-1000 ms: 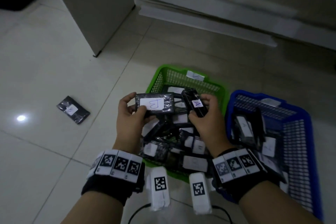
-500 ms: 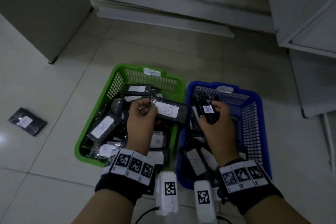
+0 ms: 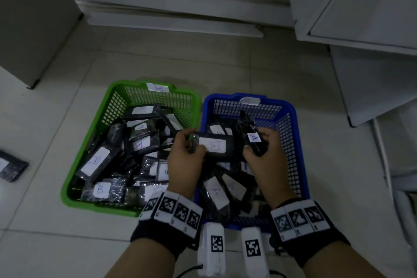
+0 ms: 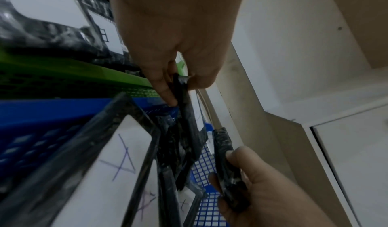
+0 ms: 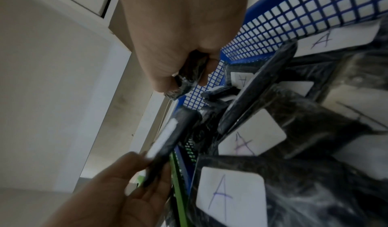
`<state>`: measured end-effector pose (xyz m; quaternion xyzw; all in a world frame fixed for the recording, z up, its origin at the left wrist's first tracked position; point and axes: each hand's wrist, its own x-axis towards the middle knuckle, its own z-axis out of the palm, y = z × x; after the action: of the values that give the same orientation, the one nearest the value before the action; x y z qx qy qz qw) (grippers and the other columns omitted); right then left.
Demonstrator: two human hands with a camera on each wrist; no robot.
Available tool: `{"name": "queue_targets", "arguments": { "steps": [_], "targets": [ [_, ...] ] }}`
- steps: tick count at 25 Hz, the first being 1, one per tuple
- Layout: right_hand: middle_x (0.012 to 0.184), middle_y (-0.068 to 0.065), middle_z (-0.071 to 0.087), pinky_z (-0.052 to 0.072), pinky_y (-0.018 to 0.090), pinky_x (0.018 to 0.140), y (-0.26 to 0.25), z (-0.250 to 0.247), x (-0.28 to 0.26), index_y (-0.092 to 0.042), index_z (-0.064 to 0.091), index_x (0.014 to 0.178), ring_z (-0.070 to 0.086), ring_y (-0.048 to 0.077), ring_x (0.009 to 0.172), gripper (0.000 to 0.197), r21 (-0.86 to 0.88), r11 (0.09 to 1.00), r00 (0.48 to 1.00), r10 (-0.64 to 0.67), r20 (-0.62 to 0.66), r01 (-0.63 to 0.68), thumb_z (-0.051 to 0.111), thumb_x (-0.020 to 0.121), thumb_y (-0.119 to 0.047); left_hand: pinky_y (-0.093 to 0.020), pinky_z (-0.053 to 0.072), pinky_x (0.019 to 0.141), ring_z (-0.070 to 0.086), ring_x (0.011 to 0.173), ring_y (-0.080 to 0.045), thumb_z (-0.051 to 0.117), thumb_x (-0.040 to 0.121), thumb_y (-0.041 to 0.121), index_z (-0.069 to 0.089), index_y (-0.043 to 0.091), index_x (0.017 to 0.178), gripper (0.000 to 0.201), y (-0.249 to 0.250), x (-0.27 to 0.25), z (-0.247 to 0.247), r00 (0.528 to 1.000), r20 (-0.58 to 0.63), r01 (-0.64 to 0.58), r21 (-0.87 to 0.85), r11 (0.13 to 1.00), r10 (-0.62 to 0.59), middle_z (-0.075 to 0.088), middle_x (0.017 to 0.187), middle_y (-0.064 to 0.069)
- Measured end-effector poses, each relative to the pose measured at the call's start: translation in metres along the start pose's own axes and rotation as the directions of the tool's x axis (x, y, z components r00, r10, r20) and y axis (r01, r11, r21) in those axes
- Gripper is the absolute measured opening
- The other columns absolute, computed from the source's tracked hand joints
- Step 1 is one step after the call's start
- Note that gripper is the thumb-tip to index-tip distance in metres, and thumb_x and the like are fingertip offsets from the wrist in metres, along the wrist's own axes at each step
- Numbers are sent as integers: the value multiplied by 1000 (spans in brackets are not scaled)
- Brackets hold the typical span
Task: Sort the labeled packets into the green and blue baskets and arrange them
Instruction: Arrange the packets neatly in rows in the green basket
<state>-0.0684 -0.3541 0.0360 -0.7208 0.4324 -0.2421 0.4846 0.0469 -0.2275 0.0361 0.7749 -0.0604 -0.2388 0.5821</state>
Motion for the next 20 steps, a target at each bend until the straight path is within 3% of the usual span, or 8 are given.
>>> {"name": "queue_targets", "arguments": {
  "steps": [2,4,7,10,13,15,17,20],
  "targets": [
    [106,-9,59,48,11,82,-4,10,0,-20,50,117,59,-3,93,44,14,999,998,-52,16,52,67,80,-6,-32,55,77,63,82,-12,55,85,13,52,34,115,37,1,5,-13,991,-137,-9,-37,999,4,64,96,6],
    [106,-9,59,44,7,84,-11,25,0,-17,51,118,58,-5,94,42,43,995,995,-92,36,90,67,81,-4,-15,48,65,57,73,-1,55,86,11,49,29,117,36,5,11,-28,959,-283,-43,-32,999,32,59,90,13],
    [116,-4,56,41,15,90,-18,47,5,-16,49,125,52,4,103,47,0,996,996,-86,37,86,67,82,-9,-24,46,67,54,68,-1,64,84,10,44,14,117,39,2,26,-46,920,-388,-66,1,998,61,51,83,15],
    [117,3,56,40,15,86,-14,58,10,-20,51,120,51,8,98,38,-69,990,993,-120,-3,119,64,85,-13,-34,53,83,59,74,-11,71,81,15,49,13,109,36,-6,41,-51,956,-291,-8,100,995,37,57,92,2],
    [115,12,54,36,11,78,-8,62,21,-16,56,110,52,14,90,22,-214,970,992,-123,-25,115,61,88,-16,-16,42,88,55,80,-11,64,87,20,63,11,115,29,-13,43,-48,984,-140,-58,344,937,113,45,122,-9],
    [124,16,49,36,16,89,-5,65,31,-12,58,117,51,25,108,27,-294,955,999,-39,36,48,58,91,-18,-5,31,79,48,82,-9,57,91,15,66,11,114,25,-16,37,-50,988,-56,-109,403,909,143,46,119,-10],
    [137,17,41,32,28,106,-7,69,34,-13,57,127,39,30,127,36,-433,901,997,8,74,25,57,91,-19,-3,31,70,48,75,-4,56,91,11,69,15,108,22,-19,31,-57,985,-17,-150,410,900,172,50,109,-4],
    [139,13,43,31,40,110,-22,81,18,-16,64,121,30,30,132,34,-501,853,989,-122,85,149,57,88,-12,3,35,68,53,75,5,57,88,6,70,23,95,22,-23,25,-83,967,-48,-217,351,911,249,56,101,4]
  ]
}}
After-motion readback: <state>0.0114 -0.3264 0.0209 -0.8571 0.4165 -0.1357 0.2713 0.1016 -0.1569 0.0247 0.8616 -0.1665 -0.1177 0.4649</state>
